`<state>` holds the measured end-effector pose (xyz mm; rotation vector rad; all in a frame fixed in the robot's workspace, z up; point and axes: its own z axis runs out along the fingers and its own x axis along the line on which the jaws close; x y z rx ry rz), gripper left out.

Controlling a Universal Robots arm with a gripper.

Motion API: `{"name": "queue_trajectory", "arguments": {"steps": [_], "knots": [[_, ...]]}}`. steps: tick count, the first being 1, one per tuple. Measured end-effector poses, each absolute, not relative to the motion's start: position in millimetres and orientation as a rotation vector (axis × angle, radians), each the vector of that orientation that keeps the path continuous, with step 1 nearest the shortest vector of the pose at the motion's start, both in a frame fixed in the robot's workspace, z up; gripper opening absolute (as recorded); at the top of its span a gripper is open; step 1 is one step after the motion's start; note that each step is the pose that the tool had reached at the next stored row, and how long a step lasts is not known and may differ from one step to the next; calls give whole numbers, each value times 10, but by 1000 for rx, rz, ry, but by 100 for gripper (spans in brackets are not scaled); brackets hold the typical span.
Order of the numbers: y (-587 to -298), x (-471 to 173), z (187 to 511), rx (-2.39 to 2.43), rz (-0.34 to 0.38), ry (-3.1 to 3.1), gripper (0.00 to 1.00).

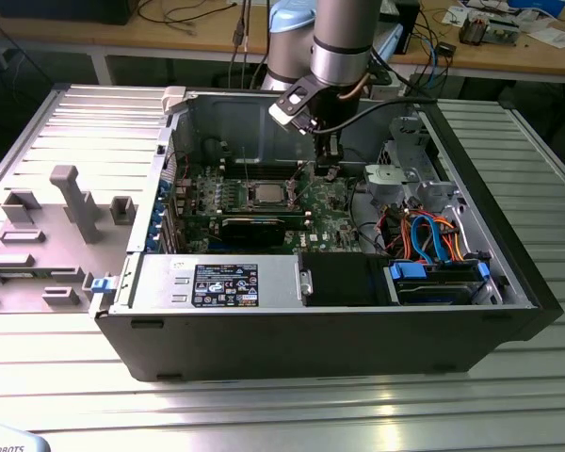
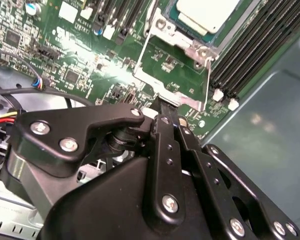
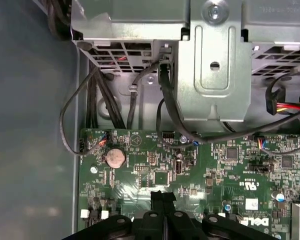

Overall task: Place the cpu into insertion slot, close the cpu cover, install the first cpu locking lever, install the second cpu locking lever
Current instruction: 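Close the cpu cover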

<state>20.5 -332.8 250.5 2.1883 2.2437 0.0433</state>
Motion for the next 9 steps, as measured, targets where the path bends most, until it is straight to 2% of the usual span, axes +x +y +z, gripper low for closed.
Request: {"name": "queue_trajectory", "arguments": {"steps": [9], "knots": [[-3328,166,2507,2188,43,2244,11]]}}
